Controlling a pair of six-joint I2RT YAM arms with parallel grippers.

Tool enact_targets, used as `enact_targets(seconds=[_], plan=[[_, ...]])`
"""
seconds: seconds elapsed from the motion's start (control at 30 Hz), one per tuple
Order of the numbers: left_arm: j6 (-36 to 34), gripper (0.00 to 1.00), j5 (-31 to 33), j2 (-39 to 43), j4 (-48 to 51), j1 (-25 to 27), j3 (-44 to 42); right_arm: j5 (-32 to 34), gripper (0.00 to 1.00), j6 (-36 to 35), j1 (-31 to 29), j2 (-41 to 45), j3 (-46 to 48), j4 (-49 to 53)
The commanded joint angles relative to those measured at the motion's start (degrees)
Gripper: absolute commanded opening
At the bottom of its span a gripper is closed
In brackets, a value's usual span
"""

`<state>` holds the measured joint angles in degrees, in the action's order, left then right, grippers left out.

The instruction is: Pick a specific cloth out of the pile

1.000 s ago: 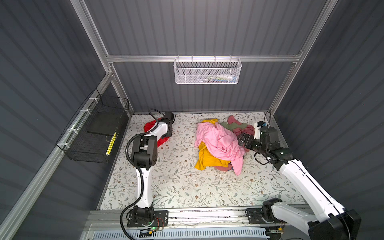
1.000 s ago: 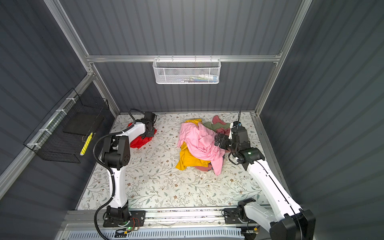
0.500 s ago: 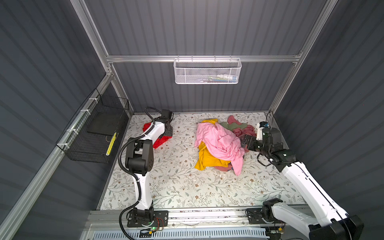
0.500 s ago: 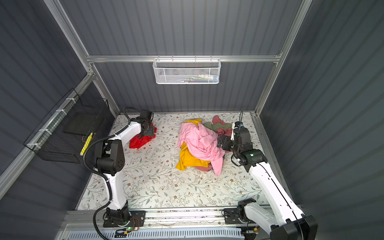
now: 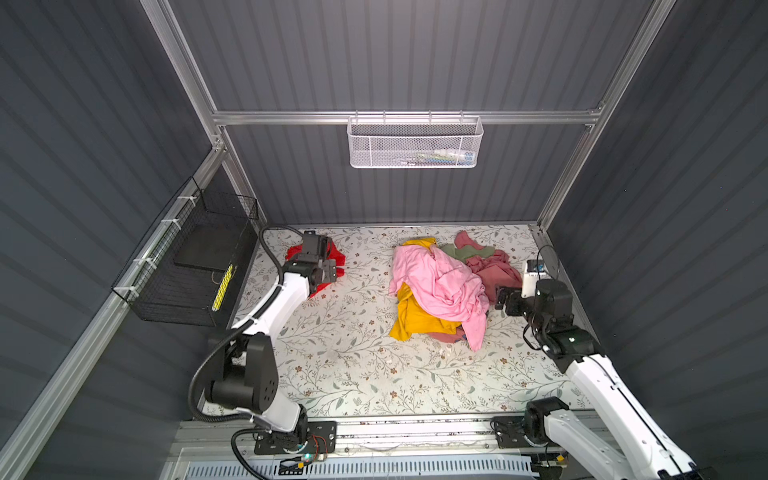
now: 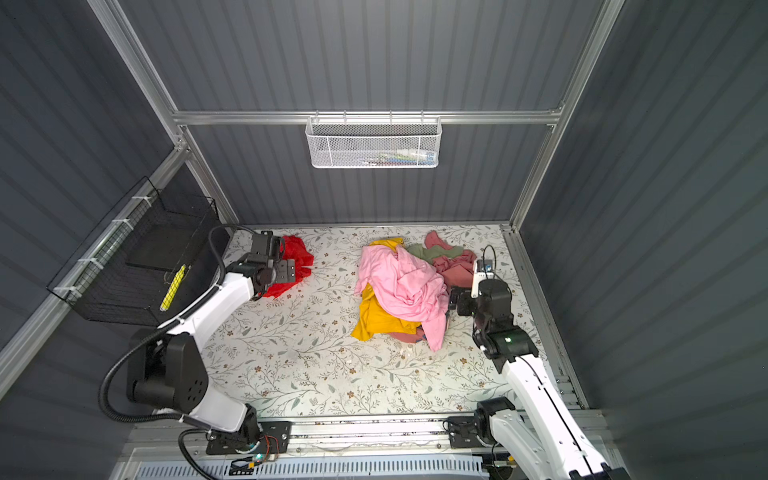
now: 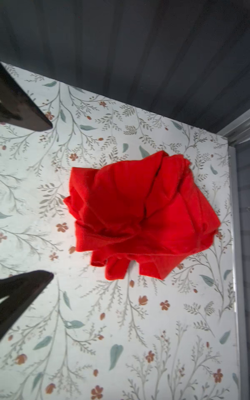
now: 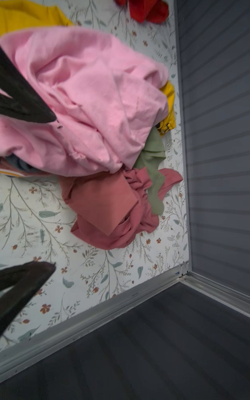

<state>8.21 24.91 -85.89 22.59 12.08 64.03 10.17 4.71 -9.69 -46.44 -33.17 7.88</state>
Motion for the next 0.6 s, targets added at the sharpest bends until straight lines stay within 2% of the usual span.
enact_targets(seconds=[0.0, 0.1, 0.2, 0.37, 0.47, 0.57], plan=[[0.6, 1.0, -1.1, 5.9, -9.8, 0.4, -9.0, 4.3, 0.99, -6.0, 1.2, 2.0, 10.2, -21.1], [0.4, 1.0, 0.1, 10.0, -17.1, 0.4, -18.0, 5.5, 0.99, -7.4, 2.3, 1.0, 19.7, -37.2], [-0.1, 1.0, 1.8, 12.8, -25.3, 0.4, -25.5, 5.7, 0.99, -8.2, 3.6, -4.2, 25.2, -50.3], [-3.8, 1.0, 3.1, 15.3, -42.0, 0.5, -37.1, 4.4, 0.99, -5.3, 5.0, -15.9, 26.2, -62.7], [-4.5, 1.0, 6.1, 13.4, -48.1, 0.5, -39.8, 2.2, 0.99, -4.2, 6.4, -23.0, 25.3, -70.3], [-4.3, 1.0, 7.3, 9.6, -52.9, 0.5, -40.4, -1.4, 0.99, -5.8, 7.3, -29.4, 23.1, -73.3]])
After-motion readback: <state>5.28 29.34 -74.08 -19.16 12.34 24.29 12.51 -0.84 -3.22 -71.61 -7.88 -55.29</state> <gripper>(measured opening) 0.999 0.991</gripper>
